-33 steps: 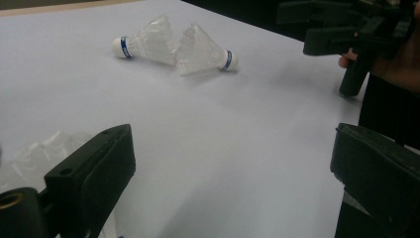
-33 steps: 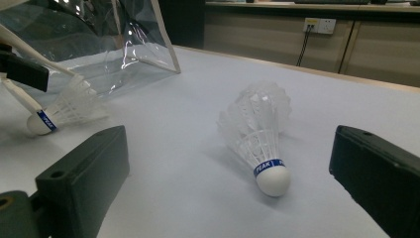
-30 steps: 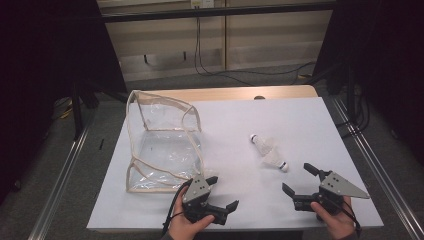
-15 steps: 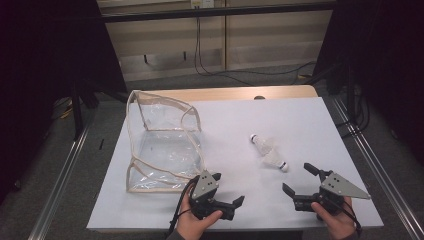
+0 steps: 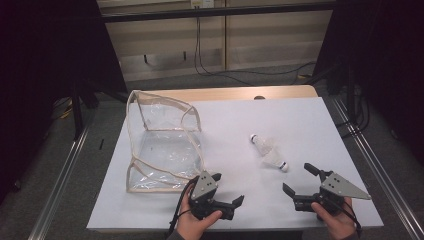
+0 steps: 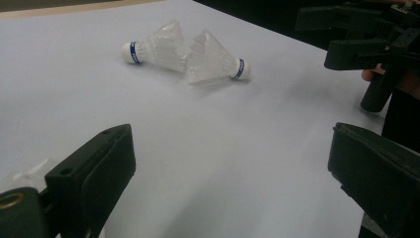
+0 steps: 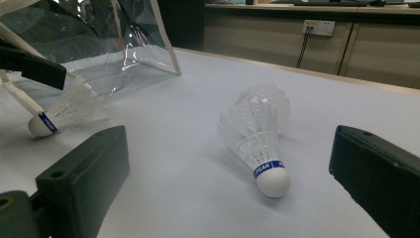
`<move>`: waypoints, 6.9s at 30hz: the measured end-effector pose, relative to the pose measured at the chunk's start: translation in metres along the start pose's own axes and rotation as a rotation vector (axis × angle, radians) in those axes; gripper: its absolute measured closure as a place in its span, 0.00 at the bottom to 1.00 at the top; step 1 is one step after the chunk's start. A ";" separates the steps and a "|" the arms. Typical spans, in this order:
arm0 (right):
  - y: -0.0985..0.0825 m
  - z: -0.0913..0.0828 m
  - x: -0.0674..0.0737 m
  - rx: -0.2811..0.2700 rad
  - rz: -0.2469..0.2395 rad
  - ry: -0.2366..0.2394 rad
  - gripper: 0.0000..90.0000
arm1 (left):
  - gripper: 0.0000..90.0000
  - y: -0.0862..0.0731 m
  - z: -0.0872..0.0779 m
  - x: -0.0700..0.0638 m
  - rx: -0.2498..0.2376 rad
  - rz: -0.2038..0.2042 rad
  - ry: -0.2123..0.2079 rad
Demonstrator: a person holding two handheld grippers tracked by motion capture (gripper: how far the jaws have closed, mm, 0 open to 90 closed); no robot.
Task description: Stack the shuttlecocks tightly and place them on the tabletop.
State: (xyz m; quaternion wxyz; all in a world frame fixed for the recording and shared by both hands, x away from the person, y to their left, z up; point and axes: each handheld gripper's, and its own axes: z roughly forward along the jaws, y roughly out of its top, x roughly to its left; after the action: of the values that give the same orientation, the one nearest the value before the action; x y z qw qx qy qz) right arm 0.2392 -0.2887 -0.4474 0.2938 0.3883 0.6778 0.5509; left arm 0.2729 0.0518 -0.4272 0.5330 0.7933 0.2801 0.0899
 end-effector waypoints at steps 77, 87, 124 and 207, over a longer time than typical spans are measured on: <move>0.000 -0.001 -0.001 -0.011 0.003 0.008 0.02 | 0.30 0.017 0.018 0.019 0.240 0.058 0.246; 0.000 -0.001 0.000 -0.003 0.002 0.004 0.02 | 0.88 0.015 0.010 0.019 0.293 0.074 0.287; 0.001 -0.001 0.000 -0.010 -0.002 0.008 0.02 | 0.97 0.057 0.051 -0.016 0.185 0.027 0.094; 0.000 0.000 -0.001 -0.011 0.004 0.024 0.02 | 0.78 0.076 0.122 0.058 0.207 -0.031 0.242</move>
State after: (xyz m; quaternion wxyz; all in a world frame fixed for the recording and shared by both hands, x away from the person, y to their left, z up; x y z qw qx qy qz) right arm 0.2400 -0.2898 -0.4473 0.2869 0.3814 0.6774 0.5598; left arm 0.4012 -0.0346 -0.4192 0.4122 0.8229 0.3622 0.1473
